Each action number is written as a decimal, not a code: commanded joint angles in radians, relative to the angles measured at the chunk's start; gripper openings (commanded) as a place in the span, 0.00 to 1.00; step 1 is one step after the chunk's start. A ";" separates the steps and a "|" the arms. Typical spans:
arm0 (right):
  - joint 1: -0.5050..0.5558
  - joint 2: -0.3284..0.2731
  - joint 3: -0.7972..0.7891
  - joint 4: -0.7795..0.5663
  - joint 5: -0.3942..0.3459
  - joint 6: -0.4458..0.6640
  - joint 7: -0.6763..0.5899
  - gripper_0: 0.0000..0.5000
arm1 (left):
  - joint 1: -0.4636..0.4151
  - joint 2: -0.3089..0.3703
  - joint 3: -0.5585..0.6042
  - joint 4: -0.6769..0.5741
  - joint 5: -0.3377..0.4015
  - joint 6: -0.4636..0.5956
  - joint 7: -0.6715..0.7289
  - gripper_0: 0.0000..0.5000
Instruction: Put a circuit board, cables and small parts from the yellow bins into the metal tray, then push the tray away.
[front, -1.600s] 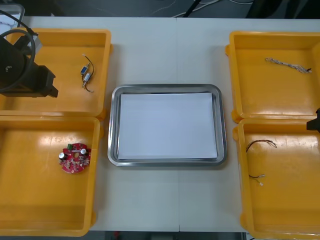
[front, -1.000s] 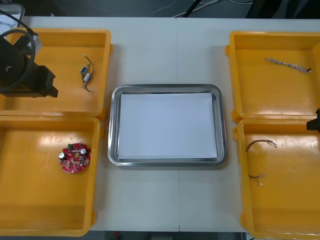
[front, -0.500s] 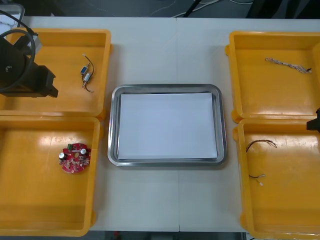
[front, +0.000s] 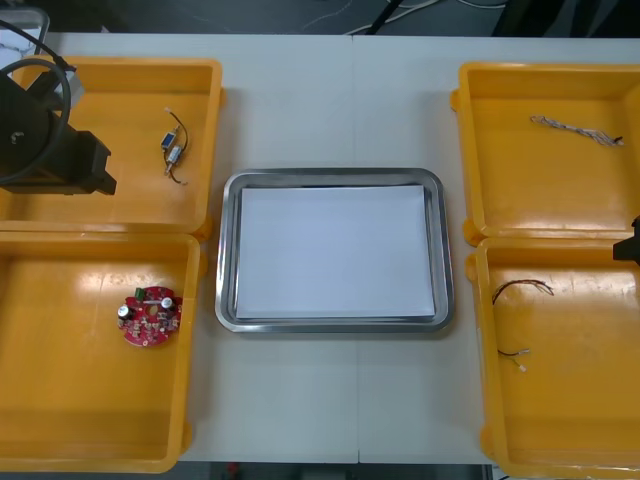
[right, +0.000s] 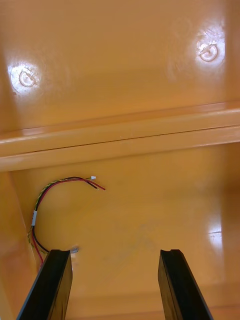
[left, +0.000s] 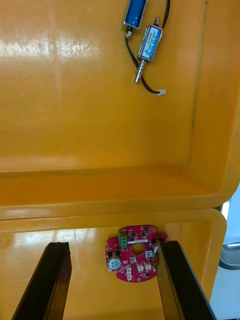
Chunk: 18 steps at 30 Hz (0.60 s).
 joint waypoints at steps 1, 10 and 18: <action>0.014 0.007 -0.002 -0.006 -0.008 0.003 0.000 1.00 | 0.014 0.043 -0.011 -0.031 -0.009 0.006 0.056 1.00; 0.014 0.007 -0.002 -0.006 -0.008 0.003 0.000 1.00 | 0.014 0.043 -0.011 -0.031 -0.009 0.006 0.056 1.00; 0.014 0.007 -0.002 -0.006 -0.008 0.003 0.000 1.00 | 0.014 0.043 -0.011 -0.031 -0.009 0.006 0.056 1.00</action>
